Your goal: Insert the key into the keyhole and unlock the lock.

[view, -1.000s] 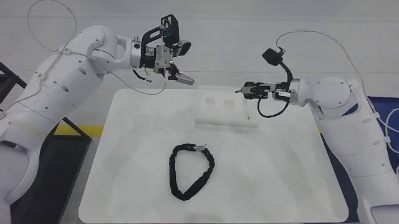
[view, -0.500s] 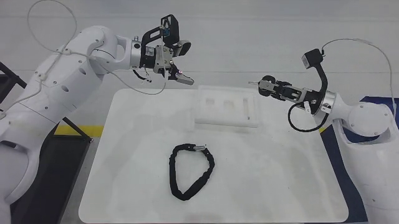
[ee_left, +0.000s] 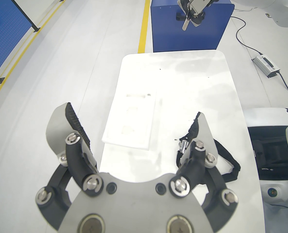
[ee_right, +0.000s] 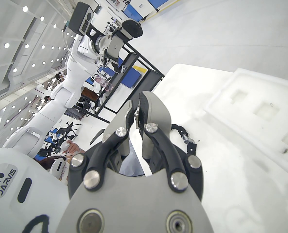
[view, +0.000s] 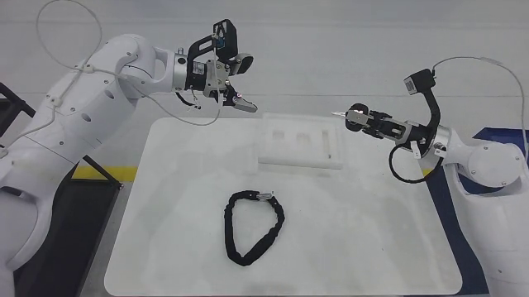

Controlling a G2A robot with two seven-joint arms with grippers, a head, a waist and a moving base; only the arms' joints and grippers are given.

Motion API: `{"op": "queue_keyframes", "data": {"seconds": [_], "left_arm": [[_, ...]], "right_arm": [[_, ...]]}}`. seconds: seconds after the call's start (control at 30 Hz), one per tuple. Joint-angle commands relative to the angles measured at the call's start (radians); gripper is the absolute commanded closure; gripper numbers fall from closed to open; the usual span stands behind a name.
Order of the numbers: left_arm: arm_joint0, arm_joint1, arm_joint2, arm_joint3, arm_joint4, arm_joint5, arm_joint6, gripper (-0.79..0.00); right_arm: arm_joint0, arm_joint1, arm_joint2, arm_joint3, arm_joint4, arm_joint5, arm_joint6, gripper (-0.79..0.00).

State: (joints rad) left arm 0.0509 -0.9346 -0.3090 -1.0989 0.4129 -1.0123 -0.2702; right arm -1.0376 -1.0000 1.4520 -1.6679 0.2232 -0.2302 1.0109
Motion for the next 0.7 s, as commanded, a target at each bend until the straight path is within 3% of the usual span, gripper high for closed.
{"op": "queue_keyframes", "data": {"seconds": [0.0, 0.23, 0.67], "left_arm": [[0.0, 0.0, 0.0, 0.0, 0.0, 0.0, 0.0, -0.785], [0.06, 0.008, -0.01, -0.023, 0.044, 0.024, -0.012, -0.785], [0.279, 0.04, -0.023, 0.005, 0.05, 0.0, 0.009, -0.785]], "right_arm": [[0.0, 0.0, 0.0, 0.0, 0.0, 0.0, 0.0, 0.0], [0.0, 0.0, 0.0, 0.0, 0.0, 0.0, 0.0, 0.0], [0.0, 0.0, 0.0, 0.0, 0.0, 0.0, 0.0, 0.0]]}}
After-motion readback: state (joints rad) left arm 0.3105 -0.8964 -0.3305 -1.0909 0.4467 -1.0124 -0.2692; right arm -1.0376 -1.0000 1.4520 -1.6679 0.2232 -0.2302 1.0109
